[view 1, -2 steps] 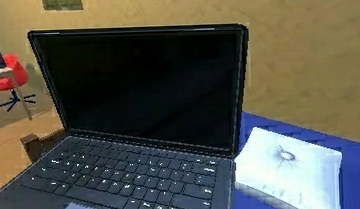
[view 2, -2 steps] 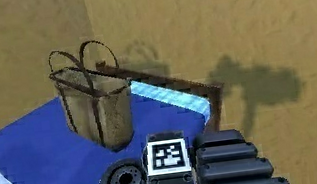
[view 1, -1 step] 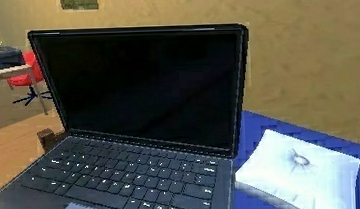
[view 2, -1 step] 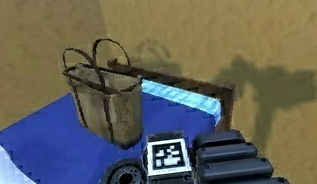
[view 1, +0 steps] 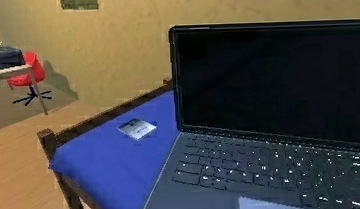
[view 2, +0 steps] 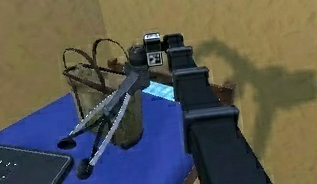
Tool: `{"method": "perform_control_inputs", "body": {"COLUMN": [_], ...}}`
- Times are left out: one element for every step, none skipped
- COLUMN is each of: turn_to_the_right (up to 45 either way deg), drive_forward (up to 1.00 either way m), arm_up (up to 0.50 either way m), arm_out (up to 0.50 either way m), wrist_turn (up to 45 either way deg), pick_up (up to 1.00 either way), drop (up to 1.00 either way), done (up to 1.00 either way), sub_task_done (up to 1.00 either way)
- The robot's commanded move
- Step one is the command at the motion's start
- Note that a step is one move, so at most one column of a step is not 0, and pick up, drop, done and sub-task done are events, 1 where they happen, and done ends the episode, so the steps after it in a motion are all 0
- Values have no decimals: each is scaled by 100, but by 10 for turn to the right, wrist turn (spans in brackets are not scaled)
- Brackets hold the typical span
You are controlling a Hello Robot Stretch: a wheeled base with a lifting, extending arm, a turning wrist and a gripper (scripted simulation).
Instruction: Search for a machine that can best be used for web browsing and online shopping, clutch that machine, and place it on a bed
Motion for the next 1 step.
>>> {"method": "perform_control_inputs", "body": {"turn_to_the_right": [0], "drive_forward": [0], "arm_up": [0], "arm_out": [0], "wrist_turn": [390], "pick_up": [0], "drop": [0], "done": [0], "sub_task_done": [0]}}
